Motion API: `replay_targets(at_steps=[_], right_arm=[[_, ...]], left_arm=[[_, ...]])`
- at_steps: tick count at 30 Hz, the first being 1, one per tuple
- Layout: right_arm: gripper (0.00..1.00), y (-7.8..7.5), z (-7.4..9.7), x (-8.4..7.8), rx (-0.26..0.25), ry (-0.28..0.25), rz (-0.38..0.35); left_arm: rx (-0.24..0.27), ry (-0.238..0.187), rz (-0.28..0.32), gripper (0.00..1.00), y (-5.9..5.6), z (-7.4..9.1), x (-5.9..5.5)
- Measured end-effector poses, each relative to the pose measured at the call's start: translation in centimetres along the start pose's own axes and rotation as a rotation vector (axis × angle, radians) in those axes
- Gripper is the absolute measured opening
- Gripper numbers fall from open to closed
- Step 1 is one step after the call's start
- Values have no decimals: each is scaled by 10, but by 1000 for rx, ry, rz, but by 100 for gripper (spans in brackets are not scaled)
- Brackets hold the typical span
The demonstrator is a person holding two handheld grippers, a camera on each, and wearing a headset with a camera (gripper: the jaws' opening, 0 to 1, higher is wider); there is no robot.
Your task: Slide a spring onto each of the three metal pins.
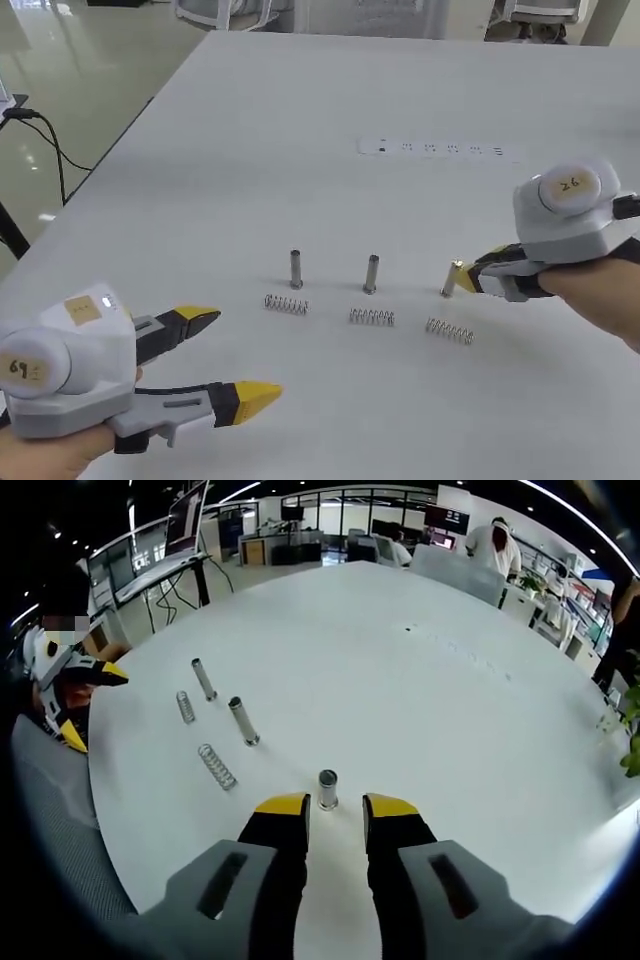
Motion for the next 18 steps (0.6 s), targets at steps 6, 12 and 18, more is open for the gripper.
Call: replay_targets(at_steps=[6, 12, 18], right_arm=[[23, 3, 5, -8, 16, 5, 0], [23, 7, 8, -17, 33, 12, 12], [23, 15, 13, -20, 62, 3, 29]], left_arm=[[3, -1, 1, 66, 0, 1, 0], [0, 0, 0, 66, -1, 0, 1], [0, 2, 1, 66, -1, -1, 0]])
Point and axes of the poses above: the centre of the closed fingertips' face, and the gripper's own axes: z roughly backward along the fingers, y roughly to its left, x roughly out of its top, the point moved 3 cm from there along z, roughly backward along the fingers, and after that the axes turned 4 degrees about z, right-handed, at the moved point
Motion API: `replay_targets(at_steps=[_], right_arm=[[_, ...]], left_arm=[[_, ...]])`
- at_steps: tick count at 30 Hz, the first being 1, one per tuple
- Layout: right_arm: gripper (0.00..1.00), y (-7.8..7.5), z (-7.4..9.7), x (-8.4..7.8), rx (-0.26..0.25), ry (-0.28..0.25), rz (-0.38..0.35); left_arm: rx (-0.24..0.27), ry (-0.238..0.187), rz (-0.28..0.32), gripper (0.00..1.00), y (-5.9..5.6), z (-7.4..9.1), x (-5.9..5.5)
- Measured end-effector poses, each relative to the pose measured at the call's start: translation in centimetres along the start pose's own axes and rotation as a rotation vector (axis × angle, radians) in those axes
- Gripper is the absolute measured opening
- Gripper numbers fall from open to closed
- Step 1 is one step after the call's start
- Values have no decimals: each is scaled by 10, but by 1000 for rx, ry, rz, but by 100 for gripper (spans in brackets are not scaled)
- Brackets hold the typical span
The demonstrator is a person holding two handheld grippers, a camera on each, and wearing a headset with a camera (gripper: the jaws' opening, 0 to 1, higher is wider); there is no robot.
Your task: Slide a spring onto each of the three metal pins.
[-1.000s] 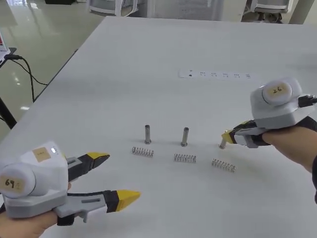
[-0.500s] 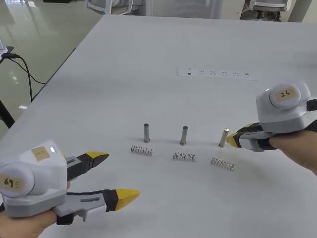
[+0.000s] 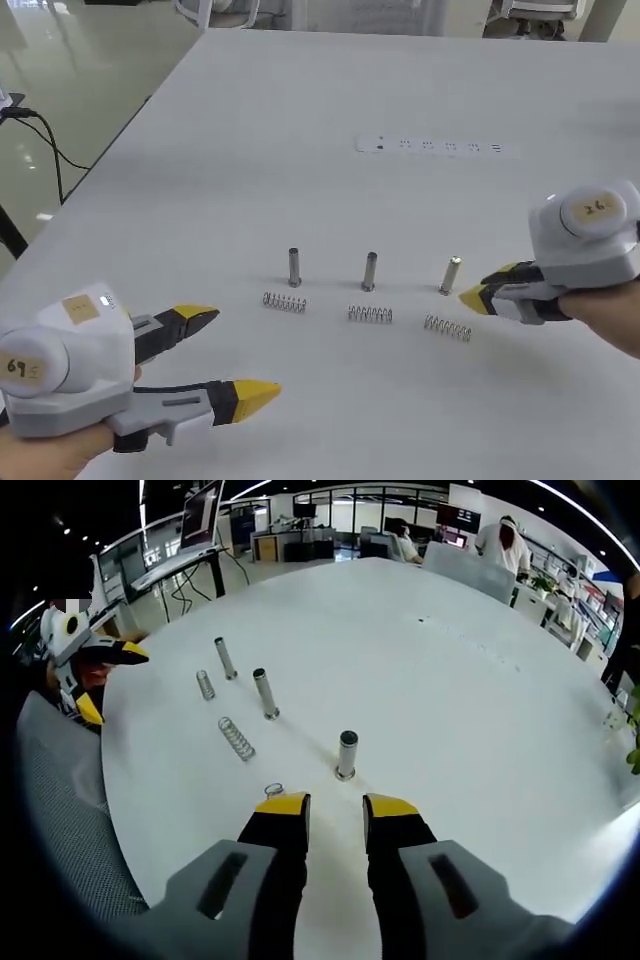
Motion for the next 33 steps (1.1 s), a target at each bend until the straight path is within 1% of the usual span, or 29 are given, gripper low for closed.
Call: replay_targets(at_steps=[6, 15, 22, 27, 33], right_arm=[[23, 7, -1, -6, 30, 13, 16], [23, 21, -5, -14, 105, 37, 53], [23, 23, -11, -23, 127, 68, 81], [22, 26, -15, -26, 142, 94, 121], [21, 26, -21, -30, 160, 115, 141]], left_arm=[[-2, 1, 0, 65, -1, -1, 0], [-2, 1, 1, 65, 0, -1, -1], [-5, 6, 1, 65, 0, -1, -2], [-4, 7, 3, 65, 0, -1, -3], [-4, 11, 5, 64, 0, -1, -4]])
Point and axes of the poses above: the centre of the closed fingertips' face, and the gripper's own axes: z roughly backward along the fingers, y roughly to its left, x roughly out of its top, the point moved 3 cm from there along z, roughly backward along the fingers, and after that the axes turned 4 degrees about z, right-handed, at the moved point
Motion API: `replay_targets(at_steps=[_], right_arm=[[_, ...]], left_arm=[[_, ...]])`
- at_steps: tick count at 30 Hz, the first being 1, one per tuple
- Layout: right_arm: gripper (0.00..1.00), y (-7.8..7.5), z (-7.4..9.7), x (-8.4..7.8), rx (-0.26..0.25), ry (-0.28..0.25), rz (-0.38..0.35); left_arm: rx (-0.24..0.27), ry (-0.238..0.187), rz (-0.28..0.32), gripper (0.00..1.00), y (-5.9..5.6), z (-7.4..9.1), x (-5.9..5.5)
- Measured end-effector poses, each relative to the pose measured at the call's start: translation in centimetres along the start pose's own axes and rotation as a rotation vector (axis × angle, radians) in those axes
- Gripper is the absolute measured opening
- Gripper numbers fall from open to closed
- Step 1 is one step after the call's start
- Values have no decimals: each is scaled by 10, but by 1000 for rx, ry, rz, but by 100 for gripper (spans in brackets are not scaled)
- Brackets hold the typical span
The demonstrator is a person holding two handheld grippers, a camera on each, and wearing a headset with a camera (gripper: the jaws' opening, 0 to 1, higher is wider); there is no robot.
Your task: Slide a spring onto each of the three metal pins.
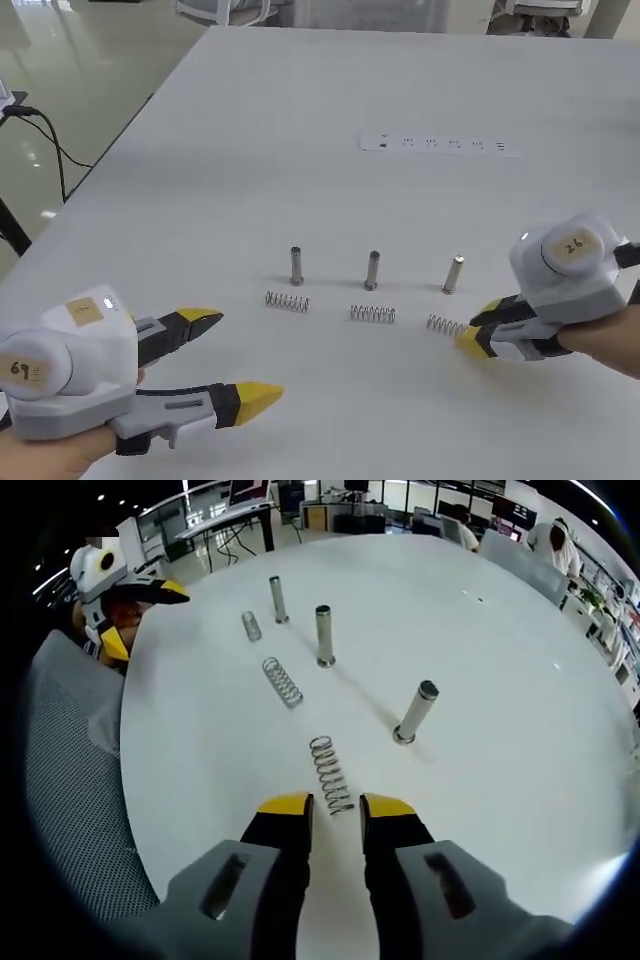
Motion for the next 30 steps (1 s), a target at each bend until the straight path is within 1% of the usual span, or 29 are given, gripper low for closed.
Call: replay_targets(at_steps=[3, 8, 15, 23, 26, 28, 30], right_arm=[[20, 0, -2, -1, 4, 7, 9], [18, -1, -4, -3, 7, 21, 44], [15, 0, -4, -3, 14, 26, 57], [14, 2, -3, -4, 20, 36, 47], [13, 5, -2, -4, 37, 39, 21], [13, 5, -1, -4, 30, 40, 29], [13, 7, 0, -4, 35, 40, 23]], left_arm=[[2, 0, 4, 64, 1, 0, 0], [3, 0, 6, 64, 1, 0, -1], [3, 0, 6, 64, 1, 0, -1], [-3, -2, 4, 63, -1, -1, 0], [-7, -3, 2, 63, -2, -1, 0], [-9, -3, 1, 63, -2, -1, 1], [-11, -5, 1, 62, -3, -2, 1]])
Point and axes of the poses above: the centre of the closed fingertips' face, and the gripper's own axes: z roughly backward along the fingers, y roughly to its left, x roughly out of its top, the point moved 3 cm from there along z, roughly backward along the fingers, and after that the axes turned 4 degrees about z, right-handed, at the moved point
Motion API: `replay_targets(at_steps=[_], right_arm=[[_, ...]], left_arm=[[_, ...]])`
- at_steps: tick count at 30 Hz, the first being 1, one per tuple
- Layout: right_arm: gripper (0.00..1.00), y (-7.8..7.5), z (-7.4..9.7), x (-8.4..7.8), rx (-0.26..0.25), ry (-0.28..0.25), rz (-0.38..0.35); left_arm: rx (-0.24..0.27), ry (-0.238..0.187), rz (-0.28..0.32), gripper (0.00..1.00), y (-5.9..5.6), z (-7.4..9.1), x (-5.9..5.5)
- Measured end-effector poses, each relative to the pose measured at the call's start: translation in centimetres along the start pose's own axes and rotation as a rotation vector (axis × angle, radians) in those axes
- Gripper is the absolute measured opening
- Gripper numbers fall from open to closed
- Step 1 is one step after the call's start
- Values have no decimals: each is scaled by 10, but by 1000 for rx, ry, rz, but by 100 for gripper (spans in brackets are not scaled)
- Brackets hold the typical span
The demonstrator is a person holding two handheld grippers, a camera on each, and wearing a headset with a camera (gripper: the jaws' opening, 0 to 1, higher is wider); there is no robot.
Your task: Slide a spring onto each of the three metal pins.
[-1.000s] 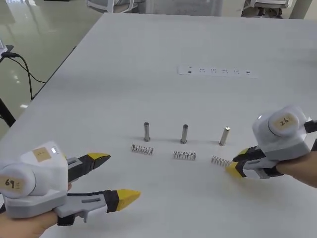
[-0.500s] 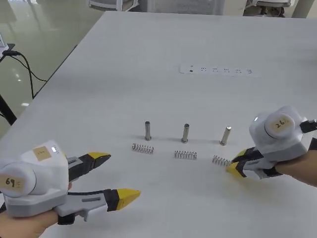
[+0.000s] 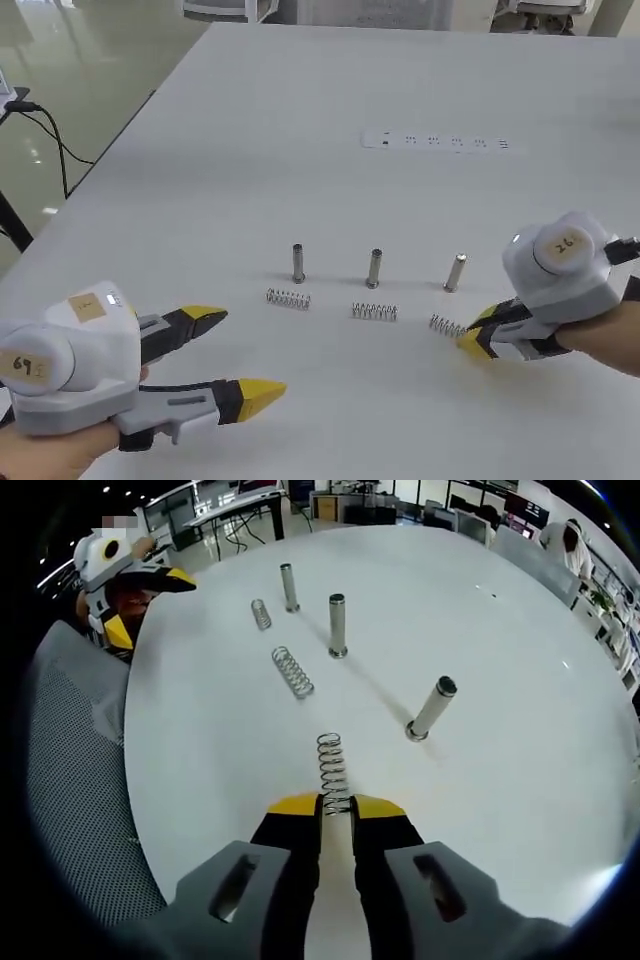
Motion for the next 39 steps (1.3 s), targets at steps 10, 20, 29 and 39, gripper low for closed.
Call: replay_targets(at_steps=[10, 20, 29, 39], right_arm=[[13, 13, 8, 11, 25, -17, 44], [13, 24, 14, 28, 44, -30, 108], [13, 39, 14, 43, 86, -25, 177], [13, 57, 15, 57, 129, -22, 249]], left_arm=[[-38, 10, -30, 60, -8, -7, 3], [-71, 12, -69, 58, -12, -11, 9], [-116, 18, -109, 57, -19, -22, 16], [-182, 29, -144, 54, -32, -32, 20]])
Point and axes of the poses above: the centre of the closed fingertips' face, and the gripper's own axes: z roughly backward along the fingers, y roughly to its left, x roughly out of its top, the point moved 3 cm from there along z, roughly backward along the fingers, and after that the axes turned 4 degrees about z, right-handed, at the moved point
